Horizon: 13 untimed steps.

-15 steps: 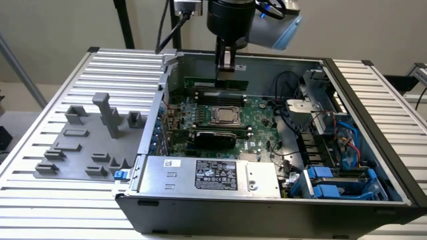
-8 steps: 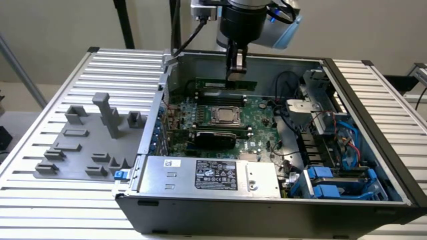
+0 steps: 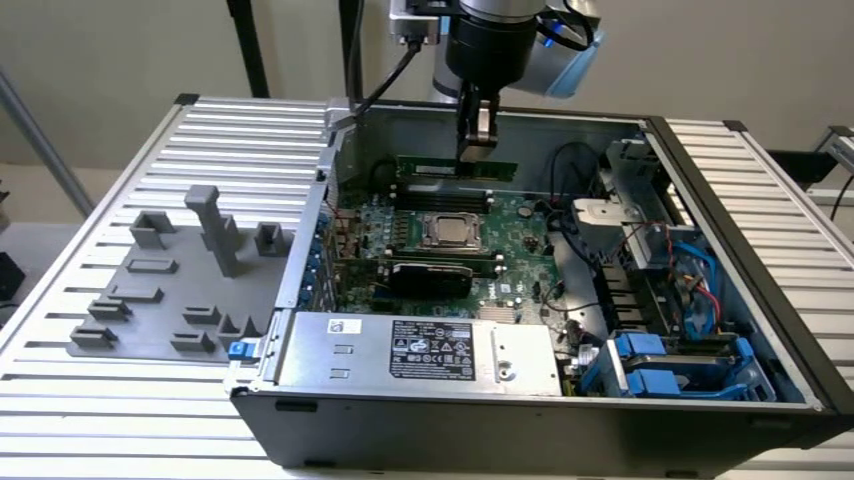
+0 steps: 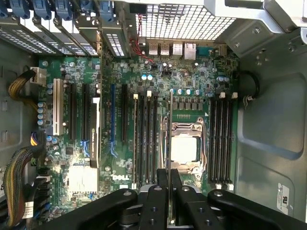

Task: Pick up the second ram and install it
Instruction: 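Insert the second ram into the second slot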

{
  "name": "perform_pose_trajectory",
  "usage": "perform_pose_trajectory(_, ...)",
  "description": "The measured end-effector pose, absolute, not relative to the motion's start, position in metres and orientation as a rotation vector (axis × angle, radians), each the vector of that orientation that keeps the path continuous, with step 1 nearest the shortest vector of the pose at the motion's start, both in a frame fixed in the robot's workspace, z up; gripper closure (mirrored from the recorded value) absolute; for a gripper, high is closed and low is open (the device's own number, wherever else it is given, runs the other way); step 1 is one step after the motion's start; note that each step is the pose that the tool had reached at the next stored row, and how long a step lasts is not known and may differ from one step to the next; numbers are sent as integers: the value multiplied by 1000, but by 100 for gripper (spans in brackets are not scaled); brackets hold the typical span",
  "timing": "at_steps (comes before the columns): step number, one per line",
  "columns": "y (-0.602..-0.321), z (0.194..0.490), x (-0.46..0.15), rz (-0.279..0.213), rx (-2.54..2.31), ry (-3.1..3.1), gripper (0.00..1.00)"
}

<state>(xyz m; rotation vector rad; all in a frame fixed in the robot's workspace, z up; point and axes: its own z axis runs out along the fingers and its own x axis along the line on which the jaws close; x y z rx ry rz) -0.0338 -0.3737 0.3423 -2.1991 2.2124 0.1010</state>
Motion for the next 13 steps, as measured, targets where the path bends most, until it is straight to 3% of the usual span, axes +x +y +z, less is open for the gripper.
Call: perform_pose_trajectory(13,-374,340,-34,101,-2199,2212,86)
